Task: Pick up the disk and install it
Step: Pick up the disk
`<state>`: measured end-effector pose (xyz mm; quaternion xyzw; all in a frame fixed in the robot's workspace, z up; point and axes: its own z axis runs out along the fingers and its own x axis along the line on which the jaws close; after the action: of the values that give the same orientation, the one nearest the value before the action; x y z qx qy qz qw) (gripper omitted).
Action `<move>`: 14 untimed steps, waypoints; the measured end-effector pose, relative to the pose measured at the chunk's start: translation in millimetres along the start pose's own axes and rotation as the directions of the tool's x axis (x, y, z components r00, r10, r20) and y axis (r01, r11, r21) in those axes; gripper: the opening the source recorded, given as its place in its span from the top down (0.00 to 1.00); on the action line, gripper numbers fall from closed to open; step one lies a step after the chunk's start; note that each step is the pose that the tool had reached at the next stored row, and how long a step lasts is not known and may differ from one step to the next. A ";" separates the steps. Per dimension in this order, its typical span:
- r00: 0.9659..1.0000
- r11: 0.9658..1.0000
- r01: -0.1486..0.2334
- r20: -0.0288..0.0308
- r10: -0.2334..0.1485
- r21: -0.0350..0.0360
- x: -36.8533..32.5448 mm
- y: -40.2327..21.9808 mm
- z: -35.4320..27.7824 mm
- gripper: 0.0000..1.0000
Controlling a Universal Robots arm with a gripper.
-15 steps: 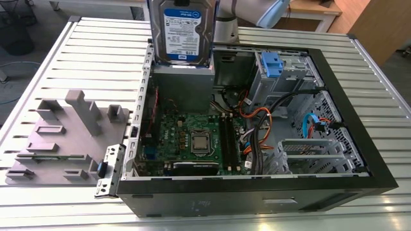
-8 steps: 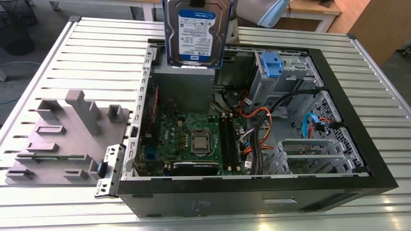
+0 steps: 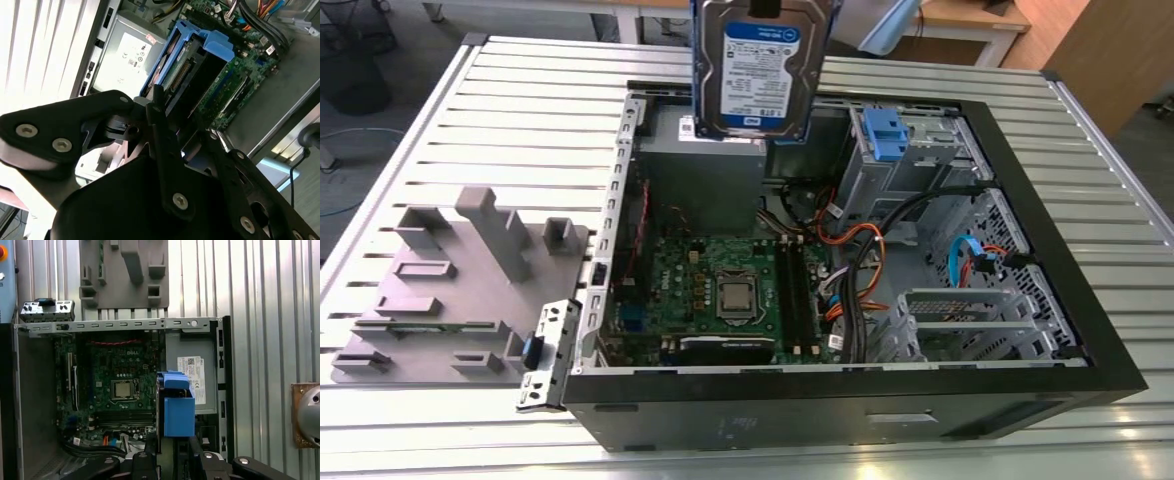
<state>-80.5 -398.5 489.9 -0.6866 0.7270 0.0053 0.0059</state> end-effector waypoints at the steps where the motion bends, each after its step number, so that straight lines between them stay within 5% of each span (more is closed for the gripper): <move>1: 1.000 1.000 0.000 0.000 0.000 0.000 -0.2 -3.1 0.0 0.65; 14: 1.000 1.000 0.000 0.000 0.000 0.000 -2.4 -41.9 0.5 0.65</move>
<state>-38.5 -398.5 489.4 -0.6867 0.7269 0.0053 0.0059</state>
